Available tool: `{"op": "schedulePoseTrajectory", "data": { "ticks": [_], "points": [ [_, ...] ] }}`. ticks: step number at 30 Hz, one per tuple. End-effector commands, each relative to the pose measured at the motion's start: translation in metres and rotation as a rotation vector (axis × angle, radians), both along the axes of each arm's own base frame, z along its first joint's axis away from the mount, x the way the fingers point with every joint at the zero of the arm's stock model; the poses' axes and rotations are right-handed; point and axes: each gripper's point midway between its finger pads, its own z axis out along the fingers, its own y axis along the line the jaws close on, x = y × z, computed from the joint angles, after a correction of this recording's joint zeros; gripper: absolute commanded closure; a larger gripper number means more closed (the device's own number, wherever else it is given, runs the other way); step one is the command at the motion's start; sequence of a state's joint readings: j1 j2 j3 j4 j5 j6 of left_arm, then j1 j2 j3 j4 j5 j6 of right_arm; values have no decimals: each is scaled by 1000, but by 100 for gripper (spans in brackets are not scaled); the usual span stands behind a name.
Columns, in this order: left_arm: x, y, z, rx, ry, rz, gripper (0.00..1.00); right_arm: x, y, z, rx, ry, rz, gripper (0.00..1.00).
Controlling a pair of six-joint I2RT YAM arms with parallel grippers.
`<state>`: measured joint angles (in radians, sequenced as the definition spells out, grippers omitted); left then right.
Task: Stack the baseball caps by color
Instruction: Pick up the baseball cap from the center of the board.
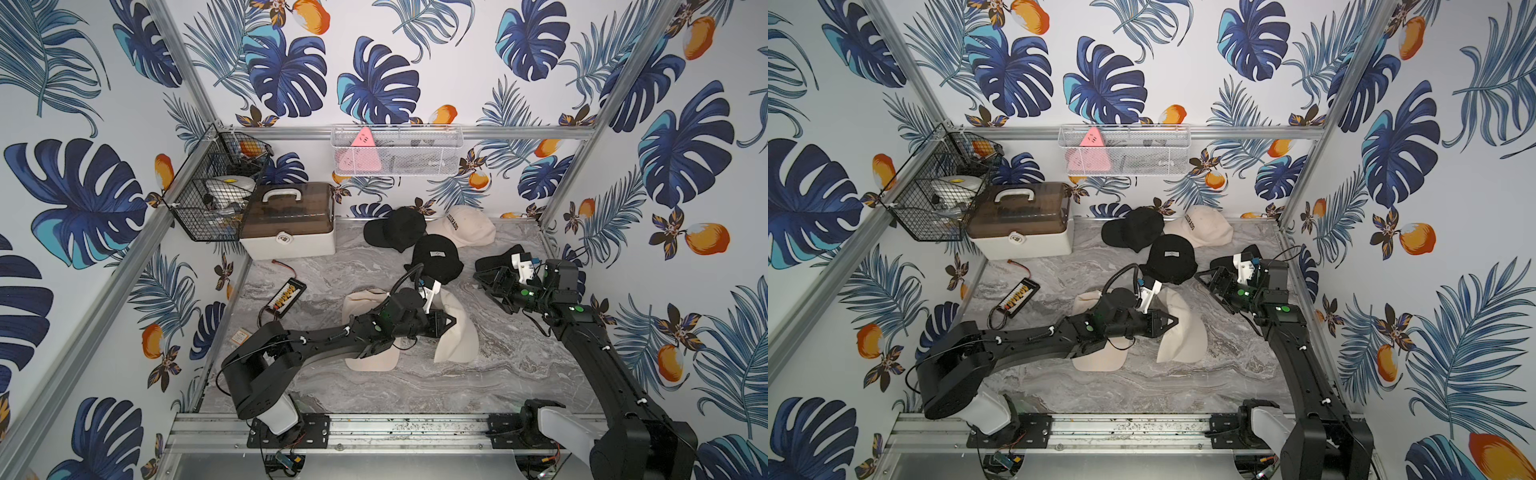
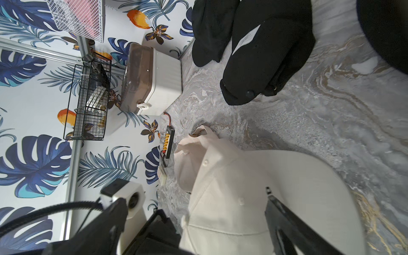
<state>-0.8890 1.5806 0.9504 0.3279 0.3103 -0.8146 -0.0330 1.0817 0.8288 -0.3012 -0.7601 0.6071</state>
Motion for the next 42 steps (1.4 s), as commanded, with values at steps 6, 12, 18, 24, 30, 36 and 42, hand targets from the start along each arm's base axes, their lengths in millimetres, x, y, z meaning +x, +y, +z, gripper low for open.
{"op": "schedulePoseTrajectory", "data": {
  "ticks": [6, 12, 18, 24, 30, 36, 42],
  "points": [
    [-27, 23, 69, 165, -217, -358, 100, 2, -6, 17, -147, -106, -4, 0],
    [-29, 74, 103, 201, -283, -554, 100, 2, 15, 31, -66, -173, 98, 0],
    [-58, 98, 105, 242, -405, -733, 100, -16, 71, 39, -144, -301, 324, 0],
    [-75, 118, 90, 333, -503, -859, 100, -37, 131, 31, -82, -418, 623, 0],
    [-86, 135, 77, 405, -518, -902, 100, -65, 148, 44, -6, -592, 839, 0],
    [-96, 146, 67, 431, -571, -915, 100, -115, 150, 48, -77, -1058, 1053, 0],
    [-114, 147, 63, 392, -605, -982, 100, -132, 156, 36, -119, -1265, 1158, 0]
  ]
}}
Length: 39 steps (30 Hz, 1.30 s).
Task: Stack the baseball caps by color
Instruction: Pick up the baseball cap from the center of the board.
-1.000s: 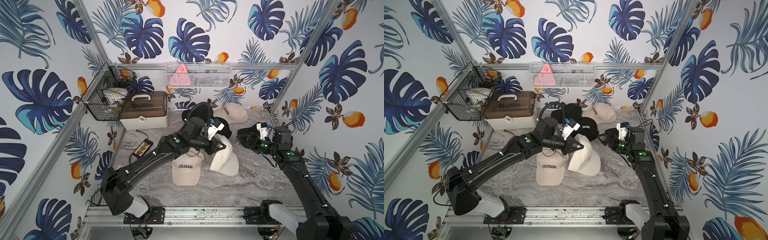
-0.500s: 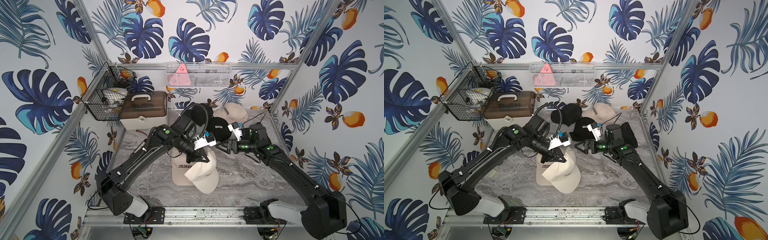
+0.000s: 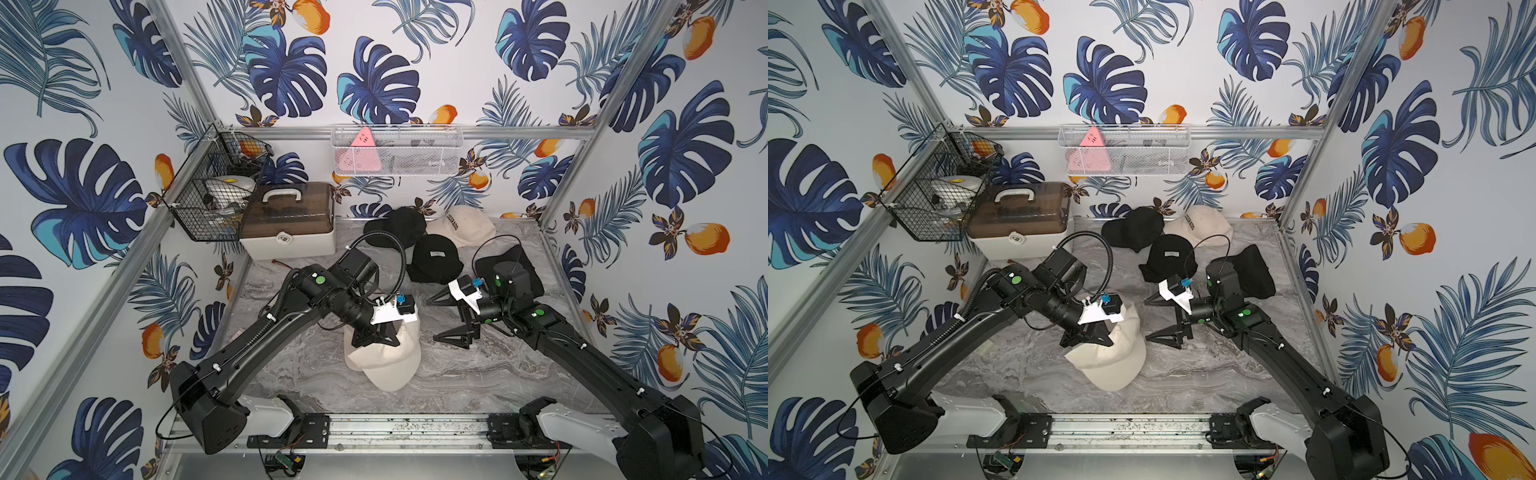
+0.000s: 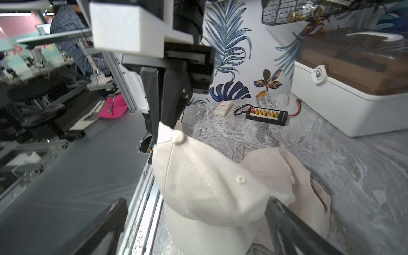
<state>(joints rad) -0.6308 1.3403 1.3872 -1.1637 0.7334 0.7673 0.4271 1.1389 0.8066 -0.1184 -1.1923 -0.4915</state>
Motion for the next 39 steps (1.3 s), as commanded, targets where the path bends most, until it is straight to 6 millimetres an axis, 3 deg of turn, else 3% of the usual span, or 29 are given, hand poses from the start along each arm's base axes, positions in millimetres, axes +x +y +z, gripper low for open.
{"op": "schedulePoseTrajectory", "data": {
  "ticks": [1, 6, 15, 19, 22, 27, 30, 33, 36, 39],
  "points": [
    [-11, -1, -1, -19, -15, -78, 100, -11, 7, -1, 17, -153, 129, 0],
    [-19, -2, -7, 0, 10, -111, 100, -19, 25, -17, -68, -140, 261, 0],
    [-12, 3, -14, 24, -60, -72, 100, -52, 34, -35, -70, -27, 447, 15],
    [-11, 2, -15, 25, -53, -70, 100, -55, 39, -42, -67, 18, 471, 23],
    [-8, 3, -14, 27, -82, -56, 100, -51, 43, -32, -58, 8, 471, 29],
    [0, 6, -14, 31, -137, -12, 100, -43, 47, -35, -96, 36, 425, 48],
    [6, 5, -10, 24, -156, 16, 100, -33, 51, -40, -117, 70, 358, 70],
    [14, 6, -7, 16, -169, 56, 100, -21, 58, -41, -133, 110, 254, 82],
    [23, 6, 0, 0, -176, 107, 100, -20, 58, -35, -107, 104, 199, 100],
    [28, 5, 8, -22, -155, 152, 100, -17, 58, -28, -77, 127, 124, 100]
  ]
}}
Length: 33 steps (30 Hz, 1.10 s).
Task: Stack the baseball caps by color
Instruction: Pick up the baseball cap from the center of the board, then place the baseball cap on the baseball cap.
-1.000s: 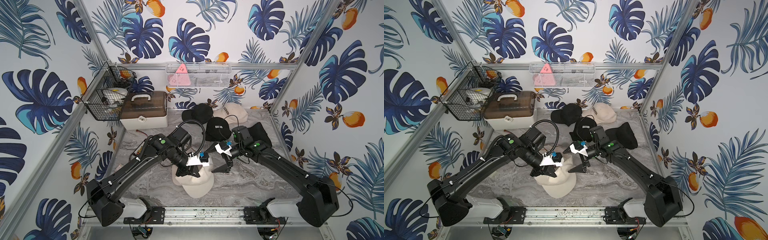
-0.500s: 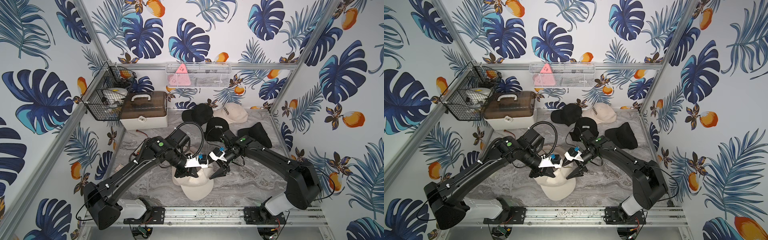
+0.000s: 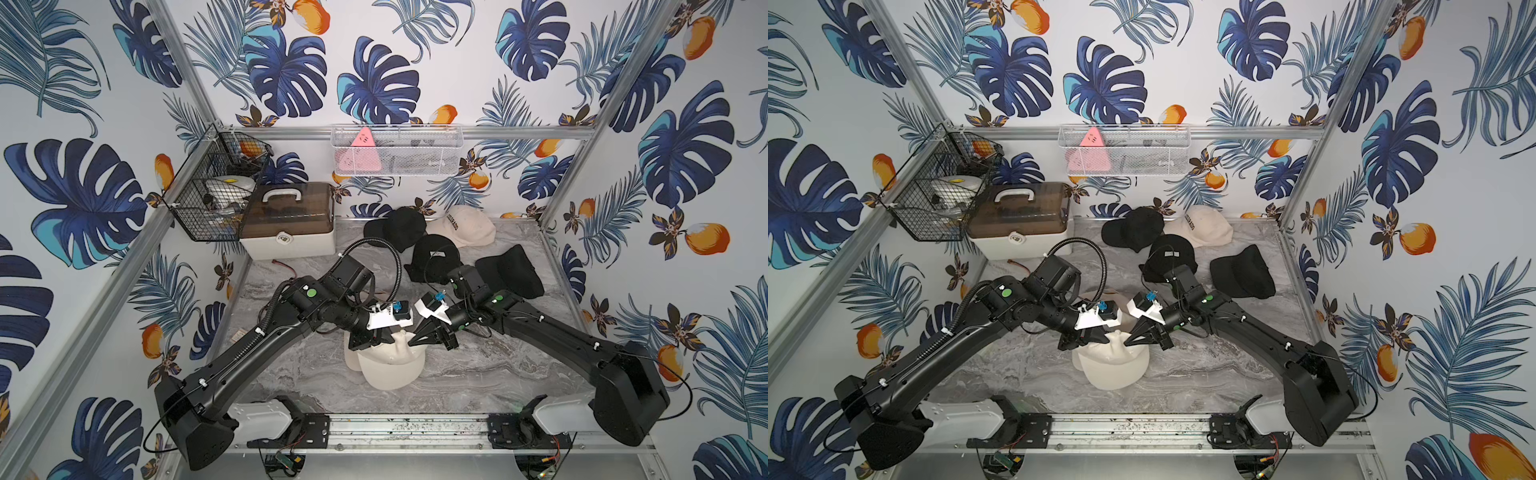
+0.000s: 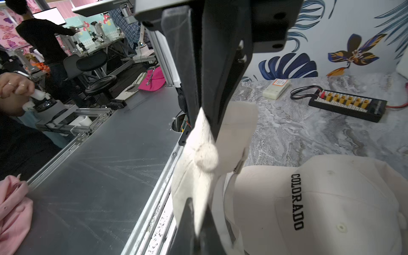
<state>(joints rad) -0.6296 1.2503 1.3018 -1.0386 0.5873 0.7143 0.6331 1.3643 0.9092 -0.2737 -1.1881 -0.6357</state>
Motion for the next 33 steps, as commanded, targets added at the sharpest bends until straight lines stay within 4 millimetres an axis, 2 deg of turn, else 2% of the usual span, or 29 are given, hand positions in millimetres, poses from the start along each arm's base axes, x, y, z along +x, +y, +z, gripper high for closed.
{"op": "schedulePoseTrajectory", "data": {
  "ticks": [1, 6, 9, 11, 17, 21, 24, 33],
  "points": [
    [9, -7, 18, -72, -3, 53, 100, 17, 9, 17, 34, 31, -139, 100],
    [23, 1, 18, -98, 14, 173, 100, 16, 10, 27, 46, 103, -252, 100],
    [24, 9, 12, -88, 27, 198, 100, 26, 14, 32, 39, 194, -344, 100],
    [31, 22, 7, -52, 56, 300, 100, 34, 19, 28, 20, 268, -392, 100],
    [59, 47, 2, -20, 0, 428, 100, 53, 35, 5, -35, 373, -483, 100],
    [73, 47, -3, -10, 52, 427, 100, 72, 45, -9, -60, 422, -550, 100],
    [82, 50, -17, 34, 93, 441, 100, 84, 51, -24, -91, 469, -594, 100],
    [115, 74, -37, 69, 76, 604, 100, 117, 53, -61, -143, 508, -758, 100]
  ]
}}
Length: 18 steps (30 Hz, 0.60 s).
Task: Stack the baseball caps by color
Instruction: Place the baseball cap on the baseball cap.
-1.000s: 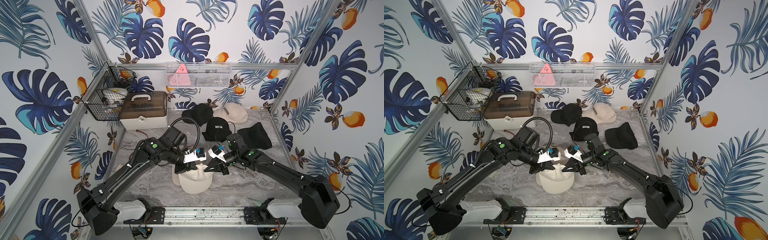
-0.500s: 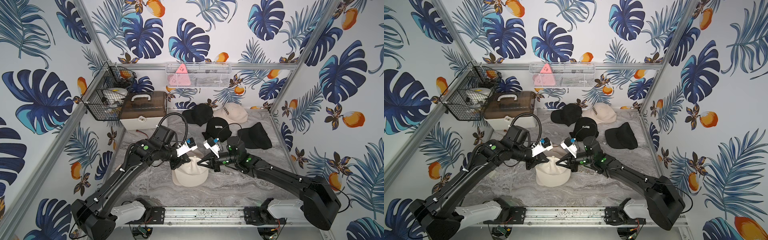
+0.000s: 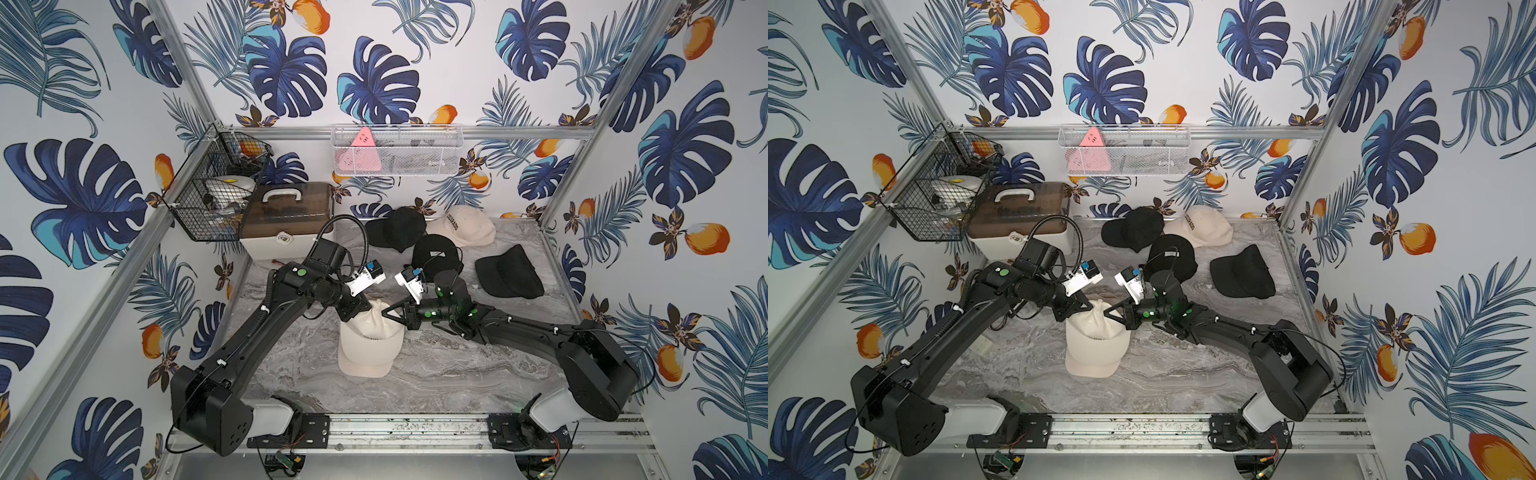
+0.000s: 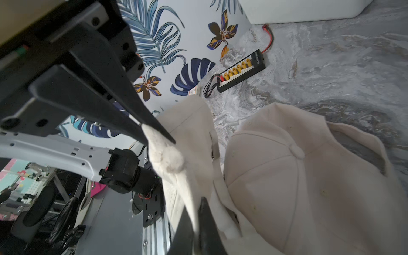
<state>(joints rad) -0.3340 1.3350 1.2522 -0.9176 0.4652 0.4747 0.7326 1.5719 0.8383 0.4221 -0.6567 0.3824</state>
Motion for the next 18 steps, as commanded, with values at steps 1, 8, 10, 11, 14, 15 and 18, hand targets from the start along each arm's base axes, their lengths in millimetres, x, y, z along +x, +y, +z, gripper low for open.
{"op": "schedulePoseTrajectory", "data": {
  "ticks": [1, 8, 10, 11, 14, 15, 18],
  "points": [
    [18, 6, -1, 12, -44, 68, 100, 20, -6, -24, -81, 54, -120, 100],
    [35, 20, -15, 32, -43, 238, 50, 44, -7, -46, -138, 90, -233, 81],
    [43, 28, -9, 16, -83, 345, 36, 48, -6, -53, -155, 109, -251, 75],
    [47, 34, -5, -1, -107, 422, 25, 50, -6, -56, -164, 117, -257, 73],
    [52, 63, 10, -75, -143, 730, 1, 52, -4, -62, -181, 138, -259, 66],
    [48, 71, 14, -100, -135, 815, 1, 53, -4, -63, -183, 139, -264, 65],
    [27, 86, 15, -180, -58, 997, 1, 56, -6, -64, -188, 138, -286, 63]
  ]
}}
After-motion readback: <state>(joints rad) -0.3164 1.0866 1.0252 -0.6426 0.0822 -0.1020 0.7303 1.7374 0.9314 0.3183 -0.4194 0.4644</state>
